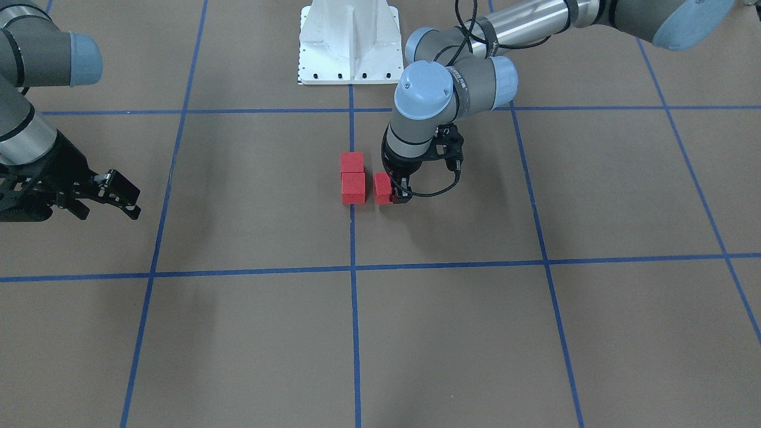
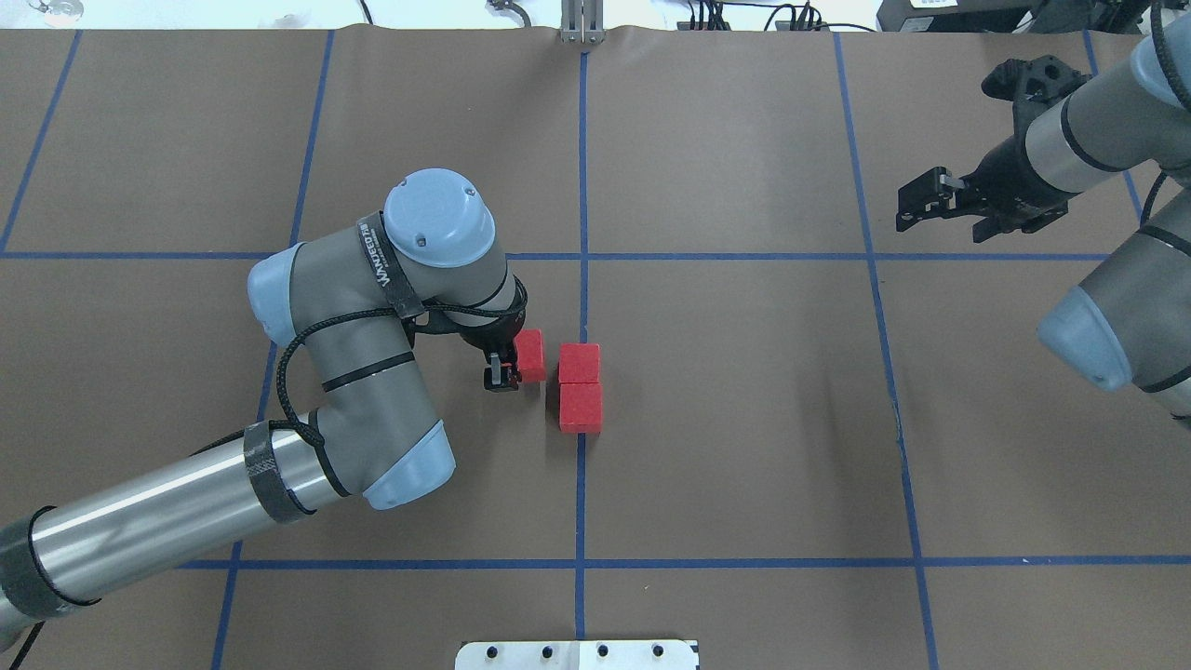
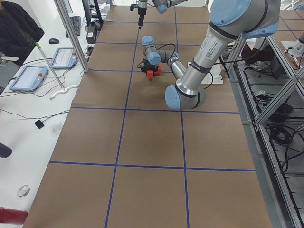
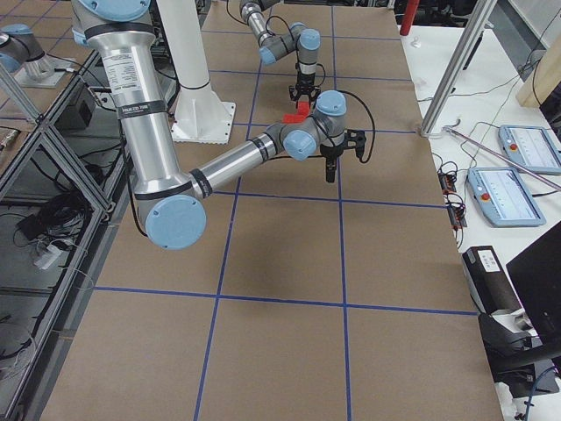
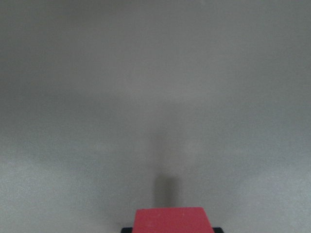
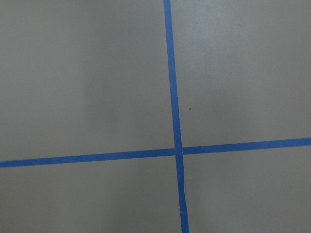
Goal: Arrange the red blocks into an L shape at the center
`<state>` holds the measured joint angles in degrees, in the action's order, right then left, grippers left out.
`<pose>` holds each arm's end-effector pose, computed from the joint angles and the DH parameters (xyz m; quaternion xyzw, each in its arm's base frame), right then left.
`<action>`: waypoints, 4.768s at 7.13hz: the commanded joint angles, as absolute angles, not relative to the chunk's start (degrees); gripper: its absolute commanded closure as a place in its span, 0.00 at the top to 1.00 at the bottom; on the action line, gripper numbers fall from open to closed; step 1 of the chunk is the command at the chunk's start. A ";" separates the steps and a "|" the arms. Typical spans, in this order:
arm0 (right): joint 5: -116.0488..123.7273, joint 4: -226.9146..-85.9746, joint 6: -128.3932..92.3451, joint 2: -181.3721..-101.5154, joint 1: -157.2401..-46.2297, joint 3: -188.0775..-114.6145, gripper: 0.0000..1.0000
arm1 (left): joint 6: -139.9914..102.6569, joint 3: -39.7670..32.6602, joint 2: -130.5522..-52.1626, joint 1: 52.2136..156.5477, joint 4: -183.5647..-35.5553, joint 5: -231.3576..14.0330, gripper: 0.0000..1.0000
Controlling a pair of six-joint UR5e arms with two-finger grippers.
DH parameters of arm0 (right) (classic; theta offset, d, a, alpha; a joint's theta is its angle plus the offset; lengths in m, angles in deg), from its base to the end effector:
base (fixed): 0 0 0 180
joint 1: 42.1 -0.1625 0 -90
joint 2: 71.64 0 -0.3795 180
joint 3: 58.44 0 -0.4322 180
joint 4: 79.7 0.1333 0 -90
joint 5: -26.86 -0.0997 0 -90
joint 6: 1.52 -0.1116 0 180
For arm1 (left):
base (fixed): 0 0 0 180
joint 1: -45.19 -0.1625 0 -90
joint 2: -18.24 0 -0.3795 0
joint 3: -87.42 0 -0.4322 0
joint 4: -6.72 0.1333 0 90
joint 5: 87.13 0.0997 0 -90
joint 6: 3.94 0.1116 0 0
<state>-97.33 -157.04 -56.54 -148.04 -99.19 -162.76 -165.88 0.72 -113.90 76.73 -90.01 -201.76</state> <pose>-0.2705 -0.5479 0.3342 0.0472 -0.4286 0.0719 0.8994 0.5797 -0.4577 0.1727 -0.3152 0.2872 -0.6561 0.6226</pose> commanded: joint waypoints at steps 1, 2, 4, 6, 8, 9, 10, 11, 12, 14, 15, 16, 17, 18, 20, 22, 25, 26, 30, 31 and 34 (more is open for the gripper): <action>-97.33 -157.04 -56.54 -148.01 -99.23 -162.77 1.00 | -166.62 0.76 -114.21 76.21 -90.05 -201.39 0.00; -97.33 -157.04 -56.54 -148.10 -99.23 -162.77 1.00 | -166.62 0.84 -114.13 76.12 -90.31 -201.30 0.00; -97.33 -157.04 -56.63 -148.10 -99.23 -162.85 1.00 | -166.71 1.11 -114.39 76.03 -90.40 -201.30 0.00; -97.33 -157.04 -56.63 -148.10 -99.23 -162.77 1.00 | -166.71 1.20 -114.48 75.95 -90.40 -201.30 0.00; -97.33 -157.04 -56.63 -148.10 -99.23 -162.77 1.00 | -166.71 1.46 -114.48 75.86 -90.75 -201.21 0.00; -97.33 -157.04 -56.63 -148.10 -99.15 -162.77 1.00 | -166.71 2.76 -115.17 75.51 -91.45 -200.86 0.00; -97.33 -157.04 -56.63 -148.10 -99.23 -162.77 1.00 | -166.71 3.13 -115.36 75.51 -91.45 -200.86 0.00; -97.33 -157.04 -56.54 -148.10 -99.23 -162.77 1.00 | -166.71 3.13 -115.44 75.42 -91.45 -200.86 0.00; -97.33 -157.04 -56.63 -148.10 -99.23 -162.77 1.00 | -166.71 3.13 -115.44 75.42 -91.45 -200.86 0.00; -97.24 -157.04 -56.63 -148.10 -99.15 -162.68 1.00 | -166.88 3.13 -115.88 75.42 -91.45 -200.86 0.00; -97.33 -157.04 -56.54 -148.10 -99.14 -162.33 1.00 | -167.50 3.22 -116.06 75.42 -91.54 -200.86 0.00; -97.33 -157.04 -56.54 -148.10 -99.14 -162.33 1.00 | -167.41 3.22 -115.97 75.42 -91.54 -200.86 0.00; -97.33 -157.04 -56.54 -148.10 -99.14 -162.33 1.00 | -167.24 3.30 -115.97 75.42 -91.54 -200.86 0.00; -97.24 -157.04 -56.54 -148.10 -99.14 -162.24 1.00 | -167.15 3.30 -115.80 75.42 -91.63 -200.86 0.00; -97.33 -157.04 -56.45 -148.10 -99.14 -161.89 1.00 | -166.88 4.00 -115.62 74.72 -92.76 -200.86 0.99; -97.33 -157.04 -56.54 -148.01 -99.14 -161.97 1.00 | -166.97 3.92 -115.88 74.72 -92.95 -200.86 1.00; -97.33 -156.95 -56.54 -147.93 -99.23 -161.97 1.00 | -163.83 -1.23 -114.93 76.82 -92.25 -201.73 1.00; -97.33 -156.95 -56.46 -147.93 -99.23 -162.06 1.00 | -159.98 -8.05 -109.52 76.83 -91.29 -201.74 1.00; -98.12 -157.22 -53.57 -148.80 -102.82 -162.06 1.00 | -117.10 -36.56 -75.96 78.65 -91.89 -201.56 1.00; -98.82 -157.57 -48.68 -150.54 -105.53 -161.89 1.00 | -103.22 -37.99 -70.50 82.93 -93.11 -201.74 1.00; -106.54 -158.18 -29.54 -157.48 -118.53 -159.26 1.00 | -57.37 -27.08 -65.35 110.29 -95.76 -218.52 1.00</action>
<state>-104.01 -158.06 -37.74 -154.44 -113.51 -160.45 -78.10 -33.21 -66.48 97.69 -95.36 -208.99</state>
